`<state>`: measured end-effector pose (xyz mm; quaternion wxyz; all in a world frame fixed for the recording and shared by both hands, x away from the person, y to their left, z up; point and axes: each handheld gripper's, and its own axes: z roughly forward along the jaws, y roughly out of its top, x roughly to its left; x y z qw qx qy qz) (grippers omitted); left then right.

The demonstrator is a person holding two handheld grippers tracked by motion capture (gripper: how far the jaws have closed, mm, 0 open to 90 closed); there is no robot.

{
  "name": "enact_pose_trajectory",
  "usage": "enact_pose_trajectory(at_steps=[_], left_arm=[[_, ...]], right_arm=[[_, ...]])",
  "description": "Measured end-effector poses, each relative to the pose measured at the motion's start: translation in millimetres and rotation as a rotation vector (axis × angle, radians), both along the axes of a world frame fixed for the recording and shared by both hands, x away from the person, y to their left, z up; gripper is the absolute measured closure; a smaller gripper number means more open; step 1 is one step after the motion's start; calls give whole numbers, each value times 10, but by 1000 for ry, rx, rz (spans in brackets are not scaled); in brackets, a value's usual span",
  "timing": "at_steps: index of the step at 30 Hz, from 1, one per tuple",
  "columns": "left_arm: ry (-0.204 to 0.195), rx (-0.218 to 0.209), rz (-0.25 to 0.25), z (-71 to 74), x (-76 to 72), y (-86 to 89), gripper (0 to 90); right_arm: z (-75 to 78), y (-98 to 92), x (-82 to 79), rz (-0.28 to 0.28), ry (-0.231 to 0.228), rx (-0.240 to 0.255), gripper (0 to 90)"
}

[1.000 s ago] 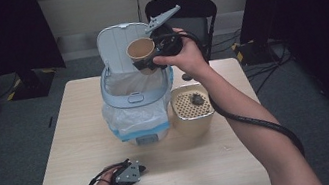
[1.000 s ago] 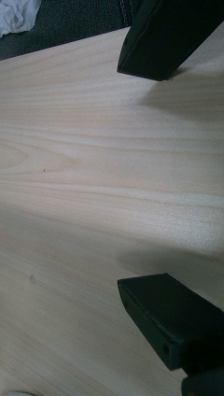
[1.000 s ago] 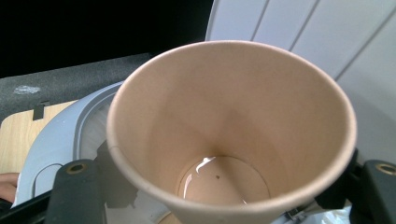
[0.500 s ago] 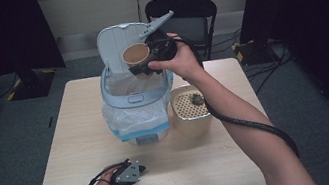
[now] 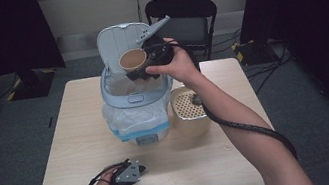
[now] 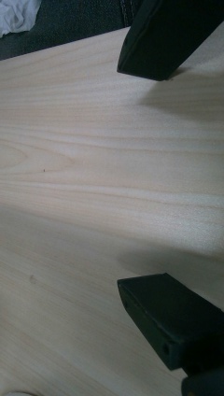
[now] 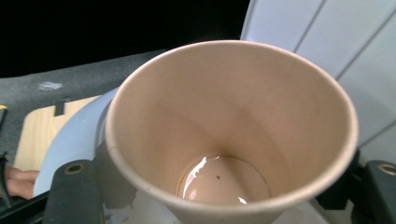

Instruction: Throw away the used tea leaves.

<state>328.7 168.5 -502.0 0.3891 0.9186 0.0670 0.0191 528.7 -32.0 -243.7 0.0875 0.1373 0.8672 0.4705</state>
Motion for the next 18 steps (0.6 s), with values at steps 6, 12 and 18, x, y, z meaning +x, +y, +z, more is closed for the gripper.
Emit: enact_pose_trajectory(at_steps=[6, 12, 18], left_arm=[[0, -2, -4, -1, 2, 1, 0], [0, -2, -5, -1, 4, 2, 0], [0, -2, -5, -1, 3, 2, 0]], right_arm=[[-34, -5, 0, 9, 61, 9, 139], [-5, -68, -13, 10, 58, 10, 141], [-1, -142, -23, 21, 60, -8, 141]])
